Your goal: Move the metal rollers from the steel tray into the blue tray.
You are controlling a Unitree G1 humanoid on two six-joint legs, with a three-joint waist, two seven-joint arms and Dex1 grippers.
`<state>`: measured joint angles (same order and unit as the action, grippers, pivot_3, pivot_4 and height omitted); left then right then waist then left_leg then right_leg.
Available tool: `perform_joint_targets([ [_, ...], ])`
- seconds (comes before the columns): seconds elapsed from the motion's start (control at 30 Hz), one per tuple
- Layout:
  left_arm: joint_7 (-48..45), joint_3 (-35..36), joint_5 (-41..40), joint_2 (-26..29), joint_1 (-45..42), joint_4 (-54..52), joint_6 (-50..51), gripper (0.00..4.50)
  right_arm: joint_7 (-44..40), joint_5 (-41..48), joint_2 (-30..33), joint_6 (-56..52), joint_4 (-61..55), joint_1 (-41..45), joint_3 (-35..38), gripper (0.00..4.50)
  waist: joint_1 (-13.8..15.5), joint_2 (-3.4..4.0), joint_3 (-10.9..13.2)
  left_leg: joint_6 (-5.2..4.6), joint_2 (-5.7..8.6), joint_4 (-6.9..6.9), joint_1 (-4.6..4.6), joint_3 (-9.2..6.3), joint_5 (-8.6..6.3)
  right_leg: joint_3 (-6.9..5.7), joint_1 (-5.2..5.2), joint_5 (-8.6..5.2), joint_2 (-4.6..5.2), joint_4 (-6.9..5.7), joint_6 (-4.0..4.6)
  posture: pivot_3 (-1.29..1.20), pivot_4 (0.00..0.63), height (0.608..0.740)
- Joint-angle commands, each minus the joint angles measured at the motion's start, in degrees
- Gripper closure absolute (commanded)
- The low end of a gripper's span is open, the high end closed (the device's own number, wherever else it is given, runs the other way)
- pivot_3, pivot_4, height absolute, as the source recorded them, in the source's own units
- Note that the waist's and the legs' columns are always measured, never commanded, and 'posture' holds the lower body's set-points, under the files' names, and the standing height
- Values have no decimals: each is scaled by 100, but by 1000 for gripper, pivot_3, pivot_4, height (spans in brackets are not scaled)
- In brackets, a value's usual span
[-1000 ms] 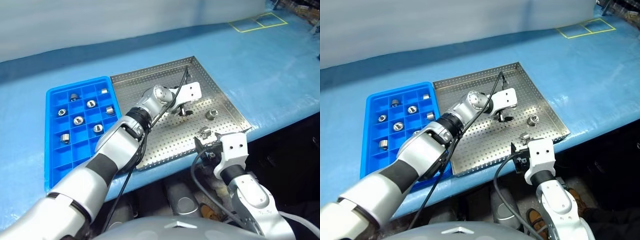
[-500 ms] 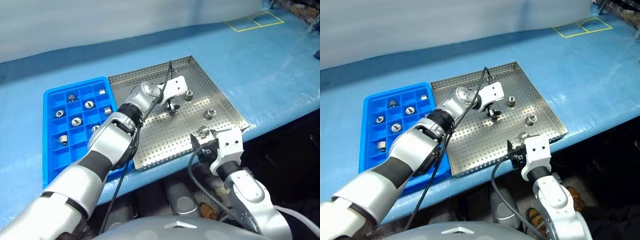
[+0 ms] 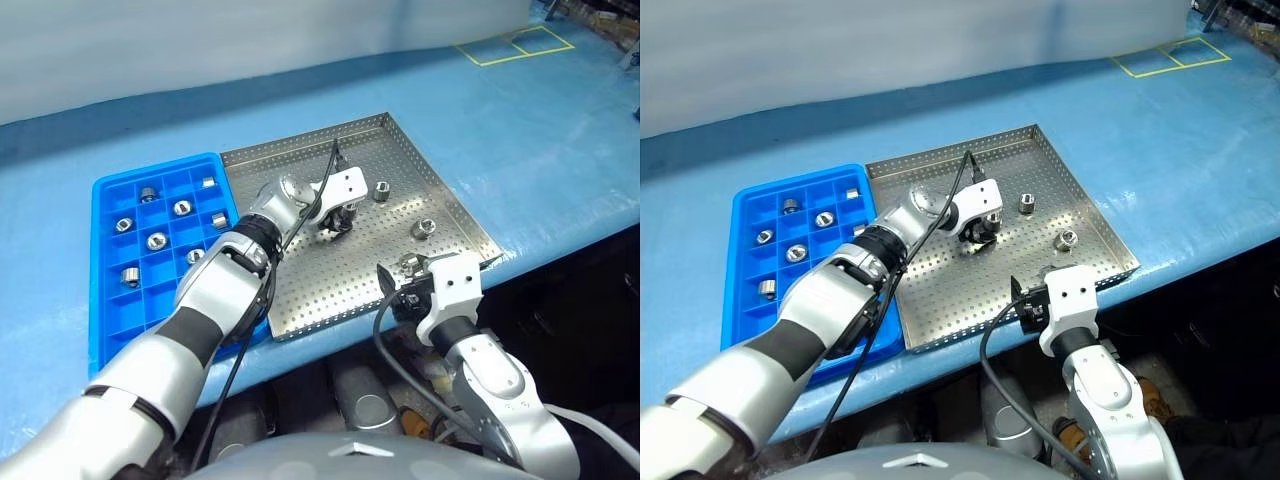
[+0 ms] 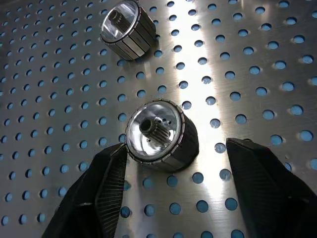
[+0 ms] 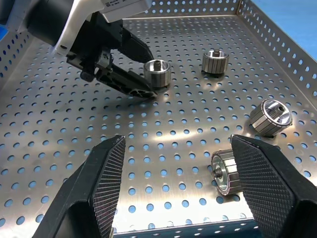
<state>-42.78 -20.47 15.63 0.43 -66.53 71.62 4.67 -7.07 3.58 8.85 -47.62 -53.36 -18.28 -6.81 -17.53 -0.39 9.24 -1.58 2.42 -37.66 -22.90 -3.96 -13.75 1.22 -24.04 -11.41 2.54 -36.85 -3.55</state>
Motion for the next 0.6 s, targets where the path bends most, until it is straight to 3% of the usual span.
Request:
perform_joint_targets([
  [0.03, 136, 115, -6, 5, -1, -150, 33, 2571, 36, 42, 1, 70, -89, 77, 5, 901, 9, 0, 0, 0, 0, -3, 1, 0, 0, 0, 3, 1, 0, 1, -1, -336, 150, 740],
  [0.07, 173, 140, -21, -3, 0, -149, 35, 2819, 35, 43, 3, 70, -84, 87, 7, 901, 10, 0, 0, 0, 0, -5, 1, 0, 0, 0, 4, 2, 0, 0, -4, -336, 150, 740],
  [0.33, 229, 267, -101, 12, 8, -190, 13, 2821, 45, 21, 32, 52, -60, 115, 8, 901, 50, 0, 0, -2, 1, -11, 0, -1, -1, 0, 8, 5, 0, 2, -8, -335, 150, 740],
  [0.6, 378, 1206, -861, 377, -71, -864, 280, 2821, -19, 55, 63, 22, 49, 261, -77, 901, 136, 0, 0, -2, 1, -13, 0, -2, -1, 0, 6, 5, 1, 0, -8, -252, 150, 740],
])
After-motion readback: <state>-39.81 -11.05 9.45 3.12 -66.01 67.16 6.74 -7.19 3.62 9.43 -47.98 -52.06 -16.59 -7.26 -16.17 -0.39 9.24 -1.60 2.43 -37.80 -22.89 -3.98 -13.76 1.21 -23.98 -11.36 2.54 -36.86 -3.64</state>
